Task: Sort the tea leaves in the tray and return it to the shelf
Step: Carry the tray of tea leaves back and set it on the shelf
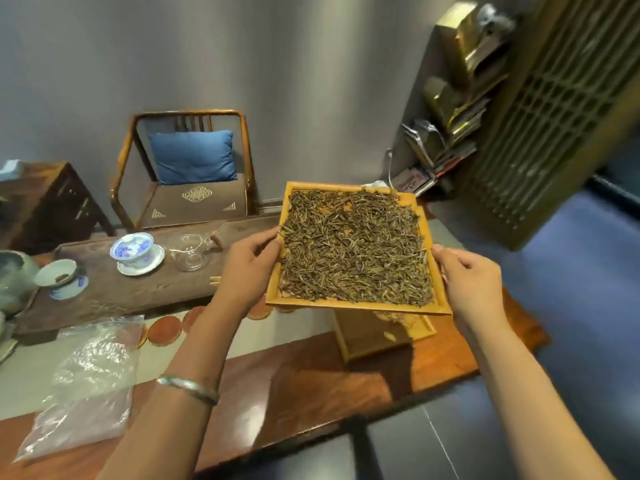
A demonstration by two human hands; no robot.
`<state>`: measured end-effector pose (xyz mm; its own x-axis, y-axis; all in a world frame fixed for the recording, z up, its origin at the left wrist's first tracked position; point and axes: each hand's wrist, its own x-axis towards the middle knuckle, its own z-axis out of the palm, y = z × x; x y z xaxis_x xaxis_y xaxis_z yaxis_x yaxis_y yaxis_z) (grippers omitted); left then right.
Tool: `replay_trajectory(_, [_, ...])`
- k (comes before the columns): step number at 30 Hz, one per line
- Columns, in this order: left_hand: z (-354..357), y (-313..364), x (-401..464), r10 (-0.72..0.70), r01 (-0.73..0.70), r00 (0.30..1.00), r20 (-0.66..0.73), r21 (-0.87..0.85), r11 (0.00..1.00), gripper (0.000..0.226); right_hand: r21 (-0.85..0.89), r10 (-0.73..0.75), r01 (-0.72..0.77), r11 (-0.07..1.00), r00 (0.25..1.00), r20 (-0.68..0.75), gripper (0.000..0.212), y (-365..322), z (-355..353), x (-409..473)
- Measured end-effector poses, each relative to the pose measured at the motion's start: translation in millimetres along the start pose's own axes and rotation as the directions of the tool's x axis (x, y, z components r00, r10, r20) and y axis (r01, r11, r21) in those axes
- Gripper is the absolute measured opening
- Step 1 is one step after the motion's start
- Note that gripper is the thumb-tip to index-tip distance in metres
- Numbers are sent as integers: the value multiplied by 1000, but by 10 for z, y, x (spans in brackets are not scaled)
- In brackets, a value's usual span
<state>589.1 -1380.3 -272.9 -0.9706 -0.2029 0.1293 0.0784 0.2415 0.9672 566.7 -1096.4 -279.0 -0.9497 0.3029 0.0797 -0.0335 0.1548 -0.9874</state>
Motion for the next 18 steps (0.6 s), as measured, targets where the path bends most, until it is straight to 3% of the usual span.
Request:
replay_trajectory(5, [591, 401, 205, 72, -78, 985, 156, 31, 996, 32, -21, -24, 20, 1000, 969, -246, 30, -277, -698, -78])
replay_trajectory(10, [1271, 708, 346, 153, -180, 904, 400, 30, 983, 32, -88, -73, 35, 995, 878, -473, 37, -379, -1354, -328])
replay_trajectory(14, [1911, 1002, 245, 260, -269, 781, 568, -70, 960, 31, -85, -38, -24, 996, 750, -660, 36, -430, -1853, -785])
replay_trajectory(18, [2551, 1313, -194, 348, -289, 591, 728, -211, 934, 36, -94, -46, -66, 993, 524, -851, 26, -533, -2266, -1531])
